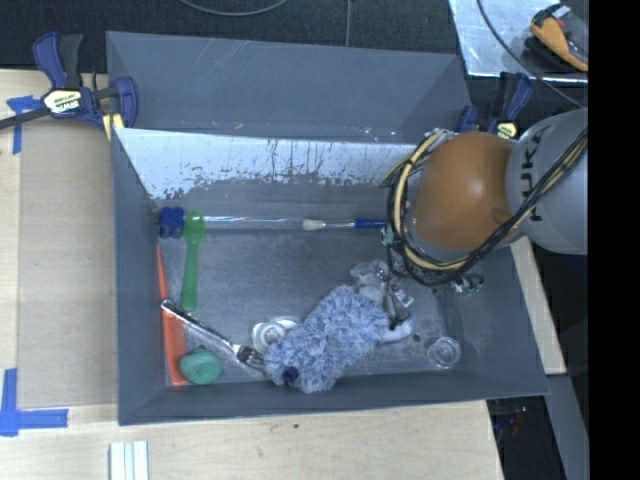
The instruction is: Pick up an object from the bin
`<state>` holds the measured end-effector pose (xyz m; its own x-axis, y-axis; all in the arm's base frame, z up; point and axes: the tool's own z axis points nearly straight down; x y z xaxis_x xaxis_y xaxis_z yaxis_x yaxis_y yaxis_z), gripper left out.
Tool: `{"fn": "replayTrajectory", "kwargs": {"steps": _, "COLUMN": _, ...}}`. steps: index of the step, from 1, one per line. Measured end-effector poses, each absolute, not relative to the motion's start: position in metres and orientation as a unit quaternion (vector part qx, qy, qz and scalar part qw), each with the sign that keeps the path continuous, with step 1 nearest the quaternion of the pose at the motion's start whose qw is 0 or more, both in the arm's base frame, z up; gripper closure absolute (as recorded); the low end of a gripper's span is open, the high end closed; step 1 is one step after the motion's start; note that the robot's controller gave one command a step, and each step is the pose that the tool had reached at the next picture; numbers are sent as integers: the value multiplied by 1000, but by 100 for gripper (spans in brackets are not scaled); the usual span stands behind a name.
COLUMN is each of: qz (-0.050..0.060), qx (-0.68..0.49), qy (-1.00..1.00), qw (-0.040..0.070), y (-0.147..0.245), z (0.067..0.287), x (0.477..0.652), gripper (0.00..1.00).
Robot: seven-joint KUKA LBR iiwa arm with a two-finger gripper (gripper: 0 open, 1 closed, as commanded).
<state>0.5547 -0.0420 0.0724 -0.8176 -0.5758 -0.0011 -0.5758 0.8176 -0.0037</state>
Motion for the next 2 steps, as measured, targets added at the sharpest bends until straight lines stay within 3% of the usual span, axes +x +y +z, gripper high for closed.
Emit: {"fn": "replayTrajectory", "kwargs": {"steps": 2, "qz": -2, "qx": -302, "qy": 953, "qw": 3, "y": -42, "z": 94, "x": 555, "gripper": 100}}
